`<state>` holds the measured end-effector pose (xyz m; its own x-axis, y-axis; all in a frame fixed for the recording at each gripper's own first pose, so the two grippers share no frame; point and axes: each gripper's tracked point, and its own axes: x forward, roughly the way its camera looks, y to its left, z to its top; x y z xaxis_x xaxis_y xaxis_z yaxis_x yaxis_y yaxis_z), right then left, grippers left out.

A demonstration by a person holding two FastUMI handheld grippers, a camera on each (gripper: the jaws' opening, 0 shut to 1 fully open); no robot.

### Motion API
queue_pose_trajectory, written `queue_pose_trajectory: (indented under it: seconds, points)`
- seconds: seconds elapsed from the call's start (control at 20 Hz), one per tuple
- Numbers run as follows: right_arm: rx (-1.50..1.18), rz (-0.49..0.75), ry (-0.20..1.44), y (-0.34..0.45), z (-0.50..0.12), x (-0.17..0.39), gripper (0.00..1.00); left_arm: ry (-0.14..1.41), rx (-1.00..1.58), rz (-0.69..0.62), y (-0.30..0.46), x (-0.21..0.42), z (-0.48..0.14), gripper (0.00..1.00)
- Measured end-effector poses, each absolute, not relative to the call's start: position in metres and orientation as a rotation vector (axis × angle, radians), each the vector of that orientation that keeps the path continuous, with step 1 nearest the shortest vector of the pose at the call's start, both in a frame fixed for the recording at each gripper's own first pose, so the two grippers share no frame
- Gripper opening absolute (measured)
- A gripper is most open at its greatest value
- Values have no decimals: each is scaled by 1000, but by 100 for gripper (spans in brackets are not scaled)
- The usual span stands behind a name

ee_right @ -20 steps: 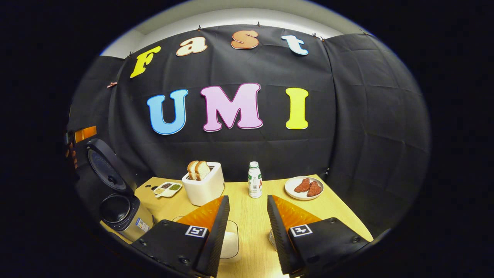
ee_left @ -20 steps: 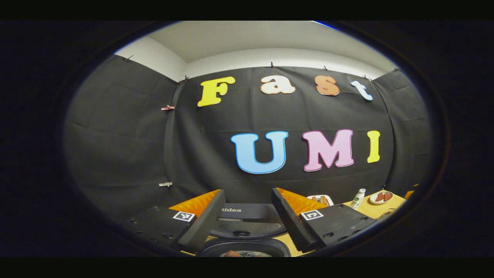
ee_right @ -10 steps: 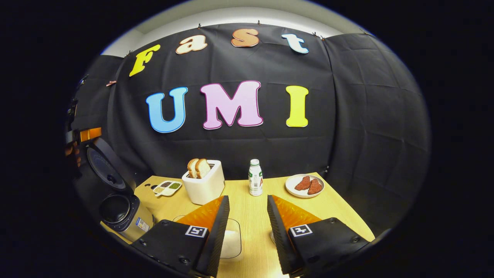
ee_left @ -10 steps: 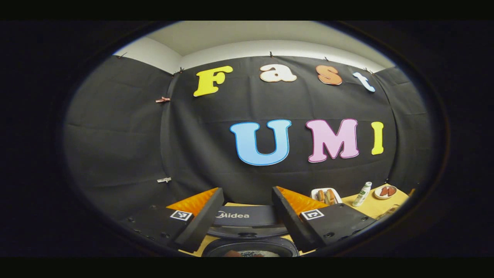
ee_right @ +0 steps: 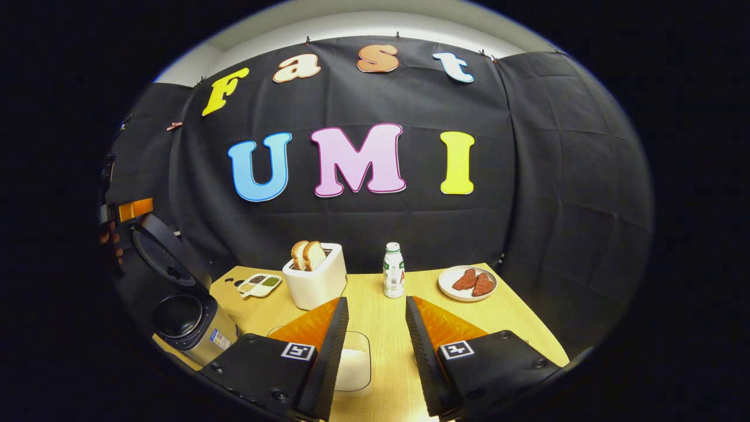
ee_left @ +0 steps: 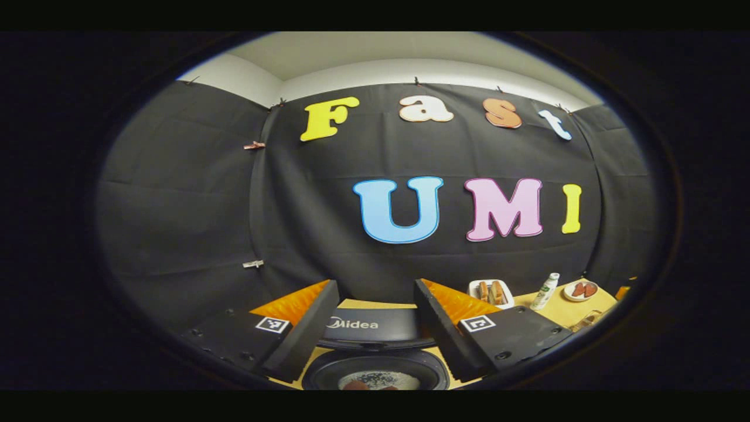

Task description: Close the left gripper, press the button to open the rice cooker; take a wooden spoon from the chopstick holder with the right hand, scoop a spoonful of rice and pour it into the rice cooker, then put the wooden spoon back into the chopstick holder.

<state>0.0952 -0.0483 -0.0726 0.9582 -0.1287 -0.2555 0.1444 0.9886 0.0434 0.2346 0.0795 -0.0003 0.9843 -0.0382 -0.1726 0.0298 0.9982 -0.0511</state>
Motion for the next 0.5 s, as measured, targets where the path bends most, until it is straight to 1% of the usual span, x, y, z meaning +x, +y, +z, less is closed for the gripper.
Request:
queue_pose_trajectory:
  seconds: [0.5]
  points:
    - [57,-90,265,-41,-75,88,63,217,-106,10,81,168,-28,91]
